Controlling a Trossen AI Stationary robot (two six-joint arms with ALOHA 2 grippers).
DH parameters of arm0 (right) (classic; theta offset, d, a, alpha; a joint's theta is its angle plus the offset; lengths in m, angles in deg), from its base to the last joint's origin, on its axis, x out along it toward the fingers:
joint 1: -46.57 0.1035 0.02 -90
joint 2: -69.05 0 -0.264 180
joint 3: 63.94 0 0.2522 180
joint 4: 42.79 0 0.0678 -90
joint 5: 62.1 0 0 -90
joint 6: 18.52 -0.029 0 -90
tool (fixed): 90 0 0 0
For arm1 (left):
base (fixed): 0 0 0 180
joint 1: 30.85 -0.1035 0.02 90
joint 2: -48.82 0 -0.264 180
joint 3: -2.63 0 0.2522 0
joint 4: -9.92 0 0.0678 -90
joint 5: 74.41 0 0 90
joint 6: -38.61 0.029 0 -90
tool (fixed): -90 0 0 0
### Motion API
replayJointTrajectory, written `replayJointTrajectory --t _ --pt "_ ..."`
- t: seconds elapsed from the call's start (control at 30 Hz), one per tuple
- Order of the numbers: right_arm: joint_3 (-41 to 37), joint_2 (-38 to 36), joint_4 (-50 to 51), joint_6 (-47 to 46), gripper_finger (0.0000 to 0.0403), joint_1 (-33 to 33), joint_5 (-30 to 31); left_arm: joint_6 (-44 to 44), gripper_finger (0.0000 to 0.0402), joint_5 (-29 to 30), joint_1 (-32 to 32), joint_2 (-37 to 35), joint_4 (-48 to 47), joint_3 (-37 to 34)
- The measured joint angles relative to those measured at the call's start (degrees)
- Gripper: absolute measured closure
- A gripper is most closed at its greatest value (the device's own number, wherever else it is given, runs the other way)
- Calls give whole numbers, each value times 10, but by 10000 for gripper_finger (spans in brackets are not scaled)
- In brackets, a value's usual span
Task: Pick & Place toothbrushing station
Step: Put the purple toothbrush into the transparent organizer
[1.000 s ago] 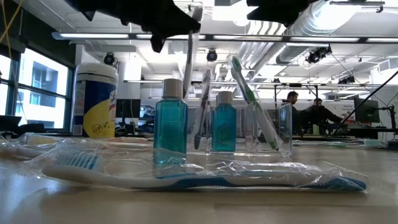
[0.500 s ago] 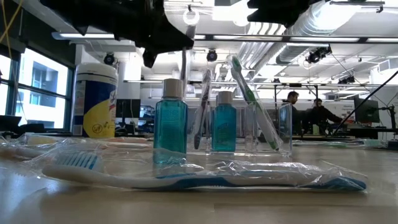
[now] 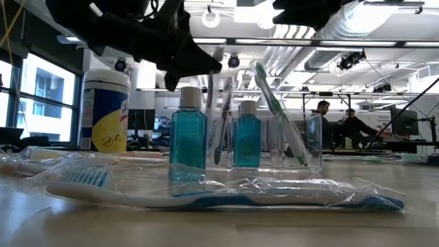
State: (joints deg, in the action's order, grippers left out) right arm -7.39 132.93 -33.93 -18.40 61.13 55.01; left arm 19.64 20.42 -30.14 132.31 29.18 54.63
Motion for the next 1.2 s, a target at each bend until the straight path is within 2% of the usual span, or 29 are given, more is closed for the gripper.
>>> replayJointTrajectory --t 0.33,0.87,1.03,1.2 --pt "0 0 2 1 130 0 0 -36 388 -22 0 1 -22 0" --pt "0 0 2 1 130 0 0 10 385 -19 0 1 -49 0" --pt "0 0 2 1 130 0 0 39 359 12 0 1 -50 0" --pt "0 0 5 1 130 0 0 42 333 13 0 1 -51 0"
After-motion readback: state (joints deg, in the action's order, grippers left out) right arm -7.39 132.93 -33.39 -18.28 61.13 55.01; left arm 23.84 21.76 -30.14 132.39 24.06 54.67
